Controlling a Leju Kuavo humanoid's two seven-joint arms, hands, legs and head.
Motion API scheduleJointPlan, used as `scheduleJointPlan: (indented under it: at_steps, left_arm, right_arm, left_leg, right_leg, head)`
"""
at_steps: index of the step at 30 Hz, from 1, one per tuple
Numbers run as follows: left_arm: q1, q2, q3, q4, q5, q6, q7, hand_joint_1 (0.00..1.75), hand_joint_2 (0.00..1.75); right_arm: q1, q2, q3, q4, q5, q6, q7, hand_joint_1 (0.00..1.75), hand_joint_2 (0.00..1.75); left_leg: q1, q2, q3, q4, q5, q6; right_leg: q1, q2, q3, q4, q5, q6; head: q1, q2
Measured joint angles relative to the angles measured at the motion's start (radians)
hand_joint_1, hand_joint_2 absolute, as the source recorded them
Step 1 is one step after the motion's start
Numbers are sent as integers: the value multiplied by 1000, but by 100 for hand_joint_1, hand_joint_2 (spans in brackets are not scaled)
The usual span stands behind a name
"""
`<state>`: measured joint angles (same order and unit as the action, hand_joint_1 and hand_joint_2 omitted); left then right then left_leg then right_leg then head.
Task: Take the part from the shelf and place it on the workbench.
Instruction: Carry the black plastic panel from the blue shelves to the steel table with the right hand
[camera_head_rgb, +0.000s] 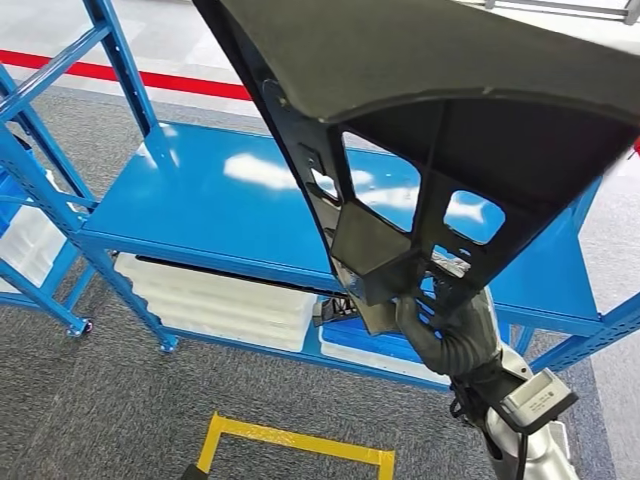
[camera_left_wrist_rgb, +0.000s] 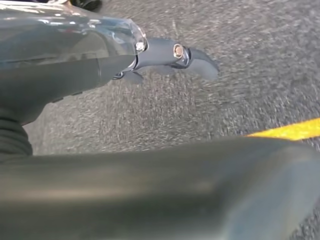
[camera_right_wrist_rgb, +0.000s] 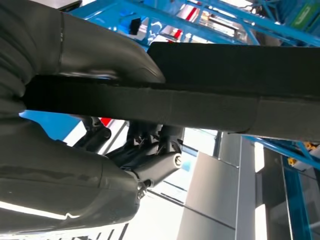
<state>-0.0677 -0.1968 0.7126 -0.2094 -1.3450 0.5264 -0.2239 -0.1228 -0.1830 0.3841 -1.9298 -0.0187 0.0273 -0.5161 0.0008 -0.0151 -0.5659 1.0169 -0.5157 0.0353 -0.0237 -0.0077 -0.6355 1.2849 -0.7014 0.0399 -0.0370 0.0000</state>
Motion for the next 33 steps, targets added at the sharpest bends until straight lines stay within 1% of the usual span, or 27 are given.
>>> scheduleJointPlan:
  at_steps: [1, 2, 3, 4, 5, 6, 7, 9, 11, 13, 14, 15, 16, 17, 18, 20, 21, 22, 24, 25, 27, 28, 29, 30, 31, 32, 33]
  left_arm:
    - [1, 0, 0, 0, 0, 0, 0, 0, 175]
    - [1, 0, 0, 0, 0, 0, 0, 0, 175]
    - [0, 0, 0, 0, 0, 0, 0, 0, 175]
    - [-1, 0, 0, 0, 0, 0, 0, 0, 175]
    - [-2, 0, 0, 0, -1, -1, 0, 0, 175]
    - [-3, 0, 0, 0, -1, -1, 0, 0, 175]
    - [-3, 0, 0, 0, -1, -2, 0, 0, 175]
    - [0, 0, 0, 0, -2, -2, 2, 0, 175]
    - [0, 2, 0, 0, -2, -2, 4, 0, 175]
    - [-4, 2, 0, 0, -2, -2, 6, 0, 175]
    - [-6, 2, 0, 0, -2, -2, 6, 0, 175]
    - [-6, 3, 0, 0, -2, -2, 6, 0, 175]
    - [-5, 3, 0, 0, -2, -2, 6, 0, 175]
    - [-4, 3, 0, 0, -2, -2, 6, 0, 175]
    - [-4, 4, 0, 0, -2, -2, 6, 0, 175]
    - [-5, 5, 0, 0, -1, -1, 8, 0, 175]
    - [-6, 6, 0, 0, 0, -1, 10, 0, 175]
    - [-6, 7, 0, 0, 1, -2, 12, 0, 175]
    - [-1, 9, 1, 0, 3, -2, 16, 0, 175]
    - [3, 11, 1, 0, 3, -2, 19, 0, 175]
    - [5, 14, 2, 0, 4, -2, 25, 0, 175]
    - [4, 15, 2, 0, 4, -2, 29, 0, 175]
    - [3, 15, 2, 0, 4, -2, 32, 0, 175]
    - [4, 16, 2, 0, 4, -2, 35, 0, 175]
    - [5, 16, 2, 0, 5, -2, 37, 0, 175]
    - [6, 16, 3, 0, 7, -2, 40, 0, 175]
    - [7, 17, 3, 0, 10, -2, 41, 0, 175]
  right_arm:
    - [1, 0, 0, 0, 0, 0, 0, 175, 175]
    - [1, 0, 0, 0, 0, 0, 0, 175, 175]
    - [1, 0, 0, 0, 0, 0, 0, 175, 175]
    - [1, 0, 0, 0, 0, 0, 0, 175, 175]
    - [1, 0, 0, 0, 0, 0, 0, 175, 175]
    - [0, 0, 0, 0, 0, 0, 0, 175, 175]
    - [0, 0, 0, 0, 1, 0, 0, 175, 175]
    - [-2, 0, 0, 0, 1, 0, 0, 175, 175]
    - [-4, 0, 1, 0, 2, 0, 0, 175, 175]
    - [-4, 1, 1, 0, 3, -1, 0, 175, 175]
    - [-4, 1, 1, 0, 4, -1, 0, 175, 175]
    - [-4, 1, 2, 1, 4, -1, 0, 175, 175]
    - [-5, 1, 2, 3, 4, -1, 0, 175, 175]
    - [-5, 1, 3, 4, 4, -1, 0, 175, 175]
    - [-7, 1, 4, 5, 4, -1, 0, 175, 175]
    - [-11, 1, 5, 6, 4, -1, 0, 175, 175]
    - [-13, 1, 5, 6, 4, -1, 0, 175, 175]
    - [-16, 1, 6, 7, 3, -1, -1, 175, 175]
    - [-20, 3, 8, 9, 1, -1, -1, 175, 175]
    - [-22, 4, 9, 11, -1, -1, -2, 175, 175]
    - [-25, 6, 10, 13, -4, -1, -4, 175, 175]
    - [-26, 6, 10, 16, -5, -1, -5, 175, 175]
    - [-24, 5, 10, 18, -6, -1, -6, 175, 175]
    - [-22, 5, 11, 22, -7, -1, -6, 175, 175]
    - [-21, 5, 11, 26, -9, 0, -6, 175, 175]
    - [-20, 5, 12, 30, -12, 0, -6, 175, 175]
    - [-19, 5, 12, 33, -16, 0, -7, 175, 175]
  left_leg:
    - [-2, -11, 1, 1, 0, 1]
    - [-4, -23, 2, 1, 1, 1]
    - [-5, -36, 3, 3, 0, 1]
    - [-7, -47, 3, 5, 0, -1]
    - [-7, -58, 0, 8, 0, -3]
    - [-7, -68, -6, 11, 1, -6]
    - [-6, -78, -13, 13, 3, -11]
    - [-5, -89, -23, 16, 6, -20]
    - [-6, -59, -40, 48, -18, -31]
    - [-3, -16, -92, 156, -76, -44]
    - [2, -6, -124, 223, -103, -51]
    - [6, -3, -147, 271, -116, -56]
    - [9, 0, -154, 285, -111, -60]
    - [13, 4, -140, 257, -86, -62]
    - [15, 14, -110, 197, -50, -63]
    - [10, 53, -47, 69, 0, -57]
    - [6, 68, -32, 34, 9, -53]
    - [1, 75, -28, 22, 7, -47]
    - [-1, 61, -30, 18, 8, -33]
    - [0, 52, -28, 13, 10, -26]
    - [4, 35, -24, 5, 15, -13]
    - [3, 26, -24, 5, 16, -10]
    - [2, 15, -25, 5, 16, -8]
    - [1, 3, -25, 5, 16, -7]
    - [0, -9, -24, 6, 16, -6]
    - [-1, -22, -23, 7, 15, -6]
    - [-1, -34, -23, 8, 15, -6]
  right_leg:
    - [1, 2, -5, 5, 14, -2]
    - [2, 5, 9, -30, 47, -5]
    - [2, 17, 36, -94, 90, -10]
    - [2, 39, 62, -158, 124, -14]
    - [2, 59, 84, -211, 145, -17]
    - [2, 74, 94, -242, 153, -18]
    - [2, 79, 97, -253, 149, -18]
    - [0, 61, 97, -262, 149, -21]
    - [-5, 37, 98, -266, 151, -29]
    - [-7, 7, 98, -267, 150, -34]
    - [-7, -8, 98, -267, 150, -34]
    - [-7, -23, 98, -267, 149, -34]
    - [-7, -36, 99, -266, 147, -34]
    - [-8, -49, 101, -266, 146, -32]
    - [-8, -60, 104, -266, 143, -30]
    - [-5, -80, 109, -265, 138, -23]
    - [-3, -88, 110, -265, 136, -18]
    - [0, -96, 111, -265, 134, -14]
    - [0, -113, 117, -269, 131, -4]
    - [-2, -108, 120, -266, 123, 0]
    - [-5, -63, 102, -213, 83, 3]
    - [-5, -33, 76, -156, 53, 1]
    - [-4, -14, 44, -91, 25, -2]
    - [-2, -4, 15, -36, 9, -4]
    - [-1, 0, -3, -8, 11, -5]
    - [0, 2, -4, -17, 33, -6]
    - [0, 7, 9, -60, 69, -8]
  head:
    - [0, 0]
    - [0, 0]
    - [0, 0]
    - [0, 0]
    - [0, 0]
    - [0, 0]
    - [0, 0]
    - [-1, 0]
    - [-1, 0]
    - [-2, 0]
    - [-2, 0]
    - [-2, 0]
    - [-2, 0]
    - [-2, 0]
    - [-2, 0]
    - [-2, 0]
    - [-2, 0]
    - [-2, 0]
    - [-2, 0]
    - [-2, 0]
    - [-2, 0]
    - [-1, 0]
    - [-1, 0]
    - [-1, 0]
    - [-1, 0]
    - [-1, 0]
    - [-1, 0]
